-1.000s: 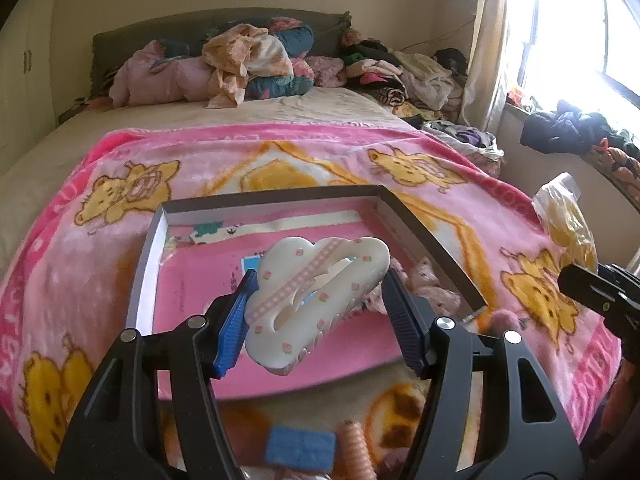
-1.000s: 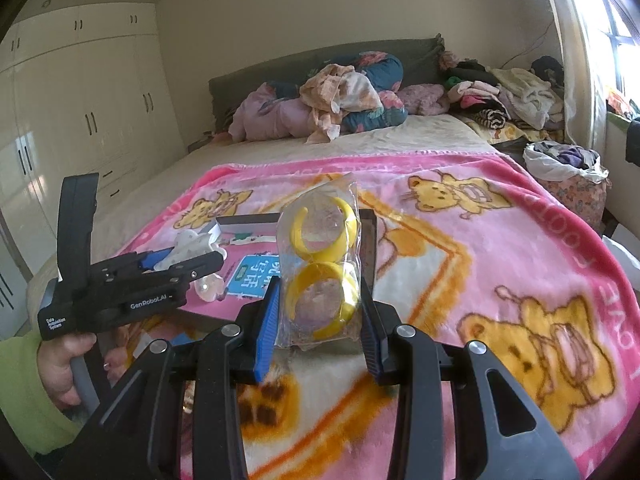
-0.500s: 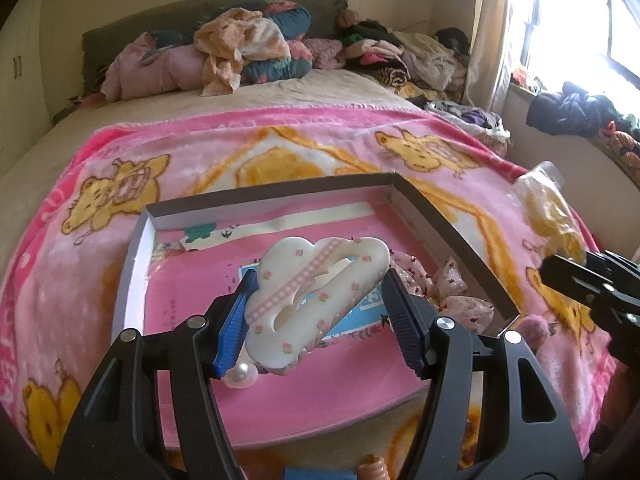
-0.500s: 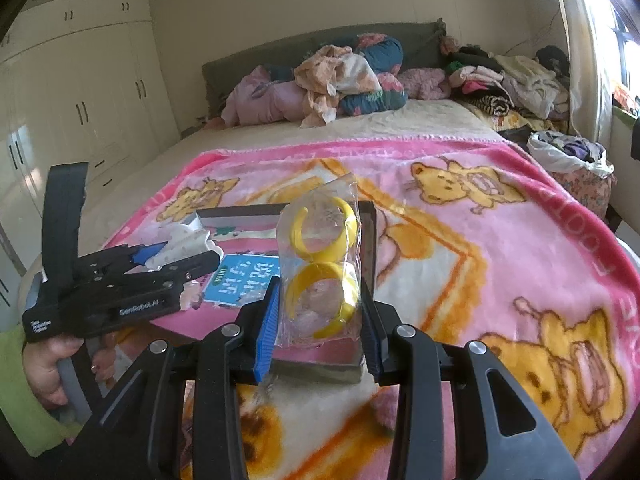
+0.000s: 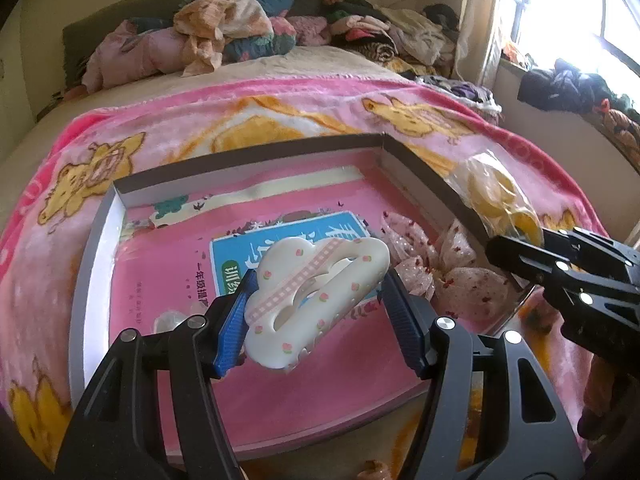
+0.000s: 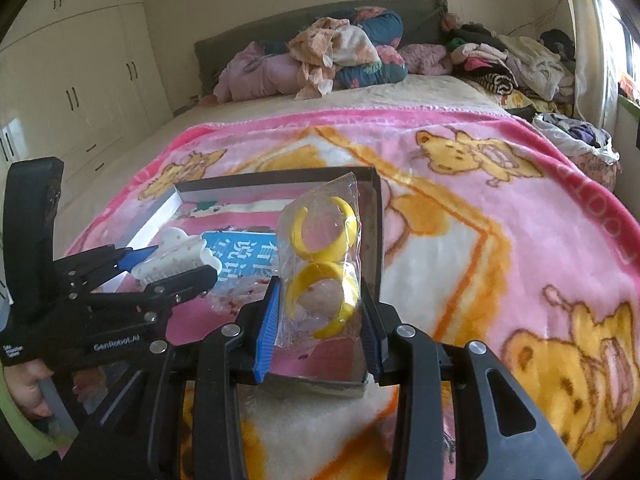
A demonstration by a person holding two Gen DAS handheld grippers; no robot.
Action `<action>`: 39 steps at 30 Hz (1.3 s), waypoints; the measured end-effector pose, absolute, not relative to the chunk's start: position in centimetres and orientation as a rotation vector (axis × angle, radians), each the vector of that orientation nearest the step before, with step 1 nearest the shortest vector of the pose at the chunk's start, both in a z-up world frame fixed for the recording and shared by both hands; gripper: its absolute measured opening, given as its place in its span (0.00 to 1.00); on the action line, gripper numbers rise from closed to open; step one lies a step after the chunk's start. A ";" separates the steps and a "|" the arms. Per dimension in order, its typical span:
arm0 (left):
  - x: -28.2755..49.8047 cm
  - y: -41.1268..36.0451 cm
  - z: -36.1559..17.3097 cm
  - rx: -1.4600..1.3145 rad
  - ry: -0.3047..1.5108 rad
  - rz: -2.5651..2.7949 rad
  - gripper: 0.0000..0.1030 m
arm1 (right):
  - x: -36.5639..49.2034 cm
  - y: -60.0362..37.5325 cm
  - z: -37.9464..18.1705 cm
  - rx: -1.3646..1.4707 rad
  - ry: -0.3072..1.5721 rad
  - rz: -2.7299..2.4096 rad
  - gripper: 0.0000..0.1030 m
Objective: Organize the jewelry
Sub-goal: 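Release the bangle bag from the right tool into the box while the left tool releases the hair clip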
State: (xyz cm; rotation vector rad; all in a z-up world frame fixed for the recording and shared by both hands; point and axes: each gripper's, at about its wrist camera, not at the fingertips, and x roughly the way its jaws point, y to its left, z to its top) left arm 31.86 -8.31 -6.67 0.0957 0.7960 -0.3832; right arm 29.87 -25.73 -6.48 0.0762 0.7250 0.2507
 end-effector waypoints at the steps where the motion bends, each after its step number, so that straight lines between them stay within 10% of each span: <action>1: 31.9 -8.4 -6.7 0.103 0.798 -0.385 0.52 | 30.1 -25.7 -6.7 0.083 0.730 0.250 0.34; 39: 31.3 -7.0 -7.8 0.113 0.815 -0.343 0.58 | 28.0 -26.3 -6.0 0.085 0.709 0.227 0.52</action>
